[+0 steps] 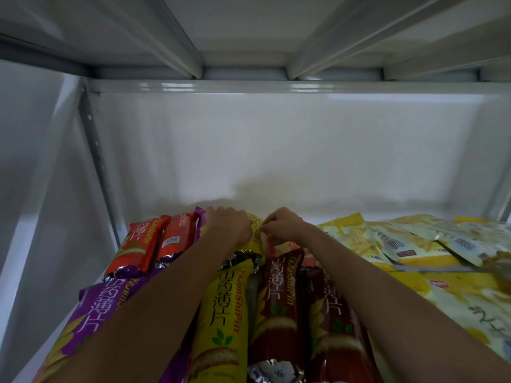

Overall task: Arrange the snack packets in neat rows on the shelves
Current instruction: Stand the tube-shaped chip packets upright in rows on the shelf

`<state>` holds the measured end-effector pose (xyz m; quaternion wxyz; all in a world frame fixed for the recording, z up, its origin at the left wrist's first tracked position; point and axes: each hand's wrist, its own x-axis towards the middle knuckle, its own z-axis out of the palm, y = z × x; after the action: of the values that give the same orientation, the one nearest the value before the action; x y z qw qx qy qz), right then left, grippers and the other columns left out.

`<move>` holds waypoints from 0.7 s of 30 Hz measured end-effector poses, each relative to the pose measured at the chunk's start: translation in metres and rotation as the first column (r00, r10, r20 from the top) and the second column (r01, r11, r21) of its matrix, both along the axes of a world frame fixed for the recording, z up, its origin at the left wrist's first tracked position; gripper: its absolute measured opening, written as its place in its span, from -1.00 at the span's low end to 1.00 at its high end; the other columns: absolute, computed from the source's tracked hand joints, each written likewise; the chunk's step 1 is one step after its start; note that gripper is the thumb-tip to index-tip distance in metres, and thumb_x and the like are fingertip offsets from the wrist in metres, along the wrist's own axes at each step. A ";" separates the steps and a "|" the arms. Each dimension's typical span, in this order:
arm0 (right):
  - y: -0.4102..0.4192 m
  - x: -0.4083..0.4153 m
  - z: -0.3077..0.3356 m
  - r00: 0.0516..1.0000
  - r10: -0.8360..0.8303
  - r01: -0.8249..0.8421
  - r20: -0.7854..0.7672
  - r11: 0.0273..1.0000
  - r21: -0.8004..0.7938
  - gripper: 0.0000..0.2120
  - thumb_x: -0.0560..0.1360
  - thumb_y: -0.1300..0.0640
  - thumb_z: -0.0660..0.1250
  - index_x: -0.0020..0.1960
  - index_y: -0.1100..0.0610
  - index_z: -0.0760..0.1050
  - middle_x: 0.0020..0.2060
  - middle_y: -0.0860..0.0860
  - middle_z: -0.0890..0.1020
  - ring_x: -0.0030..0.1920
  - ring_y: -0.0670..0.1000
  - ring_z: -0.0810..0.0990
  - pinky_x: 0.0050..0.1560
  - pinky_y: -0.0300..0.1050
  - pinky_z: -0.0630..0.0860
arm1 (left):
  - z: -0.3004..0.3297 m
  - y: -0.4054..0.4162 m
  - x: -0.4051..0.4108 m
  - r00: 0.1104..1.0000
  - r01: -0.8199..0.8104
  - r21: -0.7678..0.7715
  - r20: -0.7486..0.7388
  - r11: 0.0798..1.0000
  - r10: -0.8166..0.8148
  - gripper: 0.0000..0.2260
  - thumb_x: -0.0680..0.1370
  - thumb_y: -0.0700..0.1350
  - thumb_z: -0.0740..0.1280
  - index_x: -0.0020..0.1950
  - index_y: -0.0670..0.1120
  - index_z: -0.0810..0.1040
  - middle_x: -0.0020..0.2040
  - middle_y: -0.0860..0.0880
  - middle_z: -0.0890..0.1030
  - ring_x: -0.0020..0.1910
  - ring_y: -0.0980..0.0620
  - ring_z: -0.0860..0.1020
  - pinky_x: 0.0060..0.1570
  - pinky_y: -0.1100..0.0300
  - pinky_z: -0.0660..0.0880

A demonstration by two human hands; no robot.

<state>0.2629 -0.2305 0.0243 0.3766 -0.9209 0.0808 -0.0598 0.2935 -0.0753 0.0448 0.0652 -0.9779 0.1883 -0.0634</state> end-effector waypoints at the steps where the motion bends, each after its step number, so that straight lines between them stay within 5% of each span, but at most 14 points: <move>1: -0.005 -0.001 0.002 0.999 -0.021 0.023 0.041 0.998 -0.063 -0.80 0.56 0.24 0.36 -0.04 0.35 0.70 -0.26 0.18 0.71 -0.29 0.08 0.69 -0.08 0.04 0.72 | 0.002 0.000 -0.001 1.000 0.013 -0.005 -0.003 1.000 -0.013 -0.68 0.71 0.07 0.16 0.31 -0.07 0.55 0.38 -0.15 0.53 0.41 -0.21 0.45 0.48 -0.28 0.20; 3: -0.018 -0.003 0.006 0.994 -0.066 0.086 0.092 0.968 -0.238 -0.76 0.57 0.15 0.38 -0.17 0.28 0.68 -0.38 0.06 0.62 -0.32 0.01 0.58 -0.17 -0.04 0.59 | 0.008 -0.004 -0.004 0.997 0.070 -0.010 0.024 0.997 -0.070 -0.68 0.68 -0.02 0.20 0.38 -0.11 0.51 0.41 -0.17 0.49 0.41 -0.23 0.44 0.43 -0.24 0.28; 6: -0.037 -0.007 0.004 0.989 -0.145 0.135 0.010 0.890 -0.436 -0.74 0.57 0.02 0.37 0.03 0.23 0.62 -0.07 0.16 0.65 -0.03 0.18 0.64 -0.05 -0.03 0.56 | 0.014 -0.017 -0.010 0.980 0.175 0.030 0.091 0.984 -0.177 -0.69 0.67 -0.11 0.18 0.36 -0.17 0.51 0.33 -0.18 0.52 0.32 -0.21 0.49 0.31 -0.15 0.40; 10: -0.049 -0.014 -0.008 0.978 -0.202 0.129 -0.051 0.778 -0.615 -0.77 0.55 0.02 0.35 0.14 0.12 0.55 0.13 0.14 0.64 0.17 0.20 0.61 0.15 0.05 0.52 | 0.006 -0.041 -0.015 0.975 0.202 0.101 0.073 0.974 -0.209 -0.65 0.66 -0.03 0.23 0.42 -0.12 0.48 0.38 -0.16 0.50 0.39 -0.18 0.44 0.41 -0.15 0.31; 14: -0.056 -0.019 -0.016 0.972 -0.219 0.098 -0.085 0.708 -0.700 -0.57 0.56 -0.13 0.36 0.33 0.09 0.50 0.23 0.12 0.60 0.29 0.18 0.55 0.28 0.06 0.45 | -0.008 -0.058 -0.011 0.986 0.159 0.190 0.026 0.969 -0.167 -0.55 0.65 0.08 0.26 0.51 -0.05 0.43 0.47 -0.16 0.43 0.49 -0.19 0.36 0.52 -0.20 0.18; 21: -0.064 -0.015 -0.020 0.957 -0.250 0.107 -0.147 0.775 -0.623 -0.44 0.53 -0.20 0.40 0.40 0.10 0.43 0.29 0.14 0.57 0.35 0.20 0.50 0.39 0.13 0.39 | -0.028 -0.070 -0.004 0.993 0.119 0.216 -0.006 0.969 -0.121 -0.52 0.67 0.15 0.22 0.54 -0.04 0.42 0.55 -0.16 0.36 0.54 -0.20 0.29 0.54 -0.21 0.11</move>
<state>0.2483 -0.2941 0.0046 0.0412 -0.9815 0.1862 -0.0152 0.2897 -0.1456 0.0164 0.1679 -0.9515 0.2527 -0.0500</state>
